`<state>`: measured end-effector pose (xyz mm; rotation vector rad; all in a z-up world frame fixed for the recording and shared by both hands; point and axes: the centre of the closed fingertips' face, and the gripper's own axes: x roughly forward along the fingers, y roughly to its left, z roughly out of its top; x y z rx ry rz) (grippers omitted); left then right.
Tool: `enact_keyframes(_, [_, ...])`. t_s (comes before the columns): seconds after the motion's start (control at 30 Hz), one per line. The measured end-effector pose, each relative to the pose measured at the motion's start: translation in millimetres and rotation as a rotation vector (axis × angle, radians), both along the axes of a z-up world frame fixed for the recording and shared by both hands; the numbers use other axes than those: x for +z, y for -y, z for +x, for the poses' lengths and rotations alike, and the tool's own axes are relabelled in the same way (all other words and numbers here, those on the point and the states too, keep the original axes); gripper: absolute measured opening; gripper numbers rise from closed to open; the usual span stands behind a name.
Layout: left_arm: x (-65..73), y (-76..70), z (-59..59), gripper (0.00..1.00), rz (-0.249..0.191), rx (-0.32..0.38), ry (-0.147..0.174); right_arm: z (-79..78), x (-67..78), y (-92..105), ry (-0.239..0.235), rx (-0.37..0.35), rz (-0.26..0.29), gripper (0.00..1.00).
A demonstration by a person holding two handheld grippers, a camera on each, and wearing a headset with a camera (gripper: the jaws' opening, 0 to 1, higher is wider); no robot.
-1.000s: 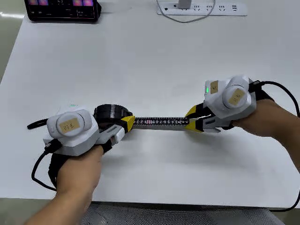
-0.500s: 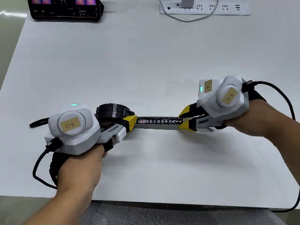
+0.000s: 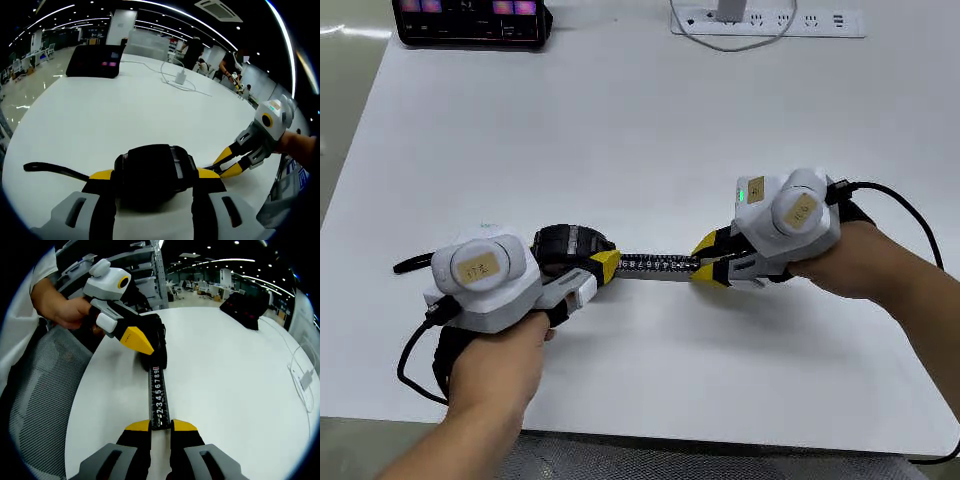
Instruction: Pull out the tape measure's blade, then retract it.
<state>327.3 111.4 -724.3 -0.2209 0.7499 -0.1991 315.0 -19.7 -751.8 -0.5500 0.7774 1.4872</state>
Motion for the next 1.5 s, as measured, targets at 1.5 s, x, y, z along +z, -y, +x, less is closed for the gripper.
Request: enact_keyframes(1.5, [-1.7,-0.9,1.0,0.57,-0.02,-0.005,-0.001,-3.9,0.4,-76.2,0.024,-0.02,0.126,0.1])
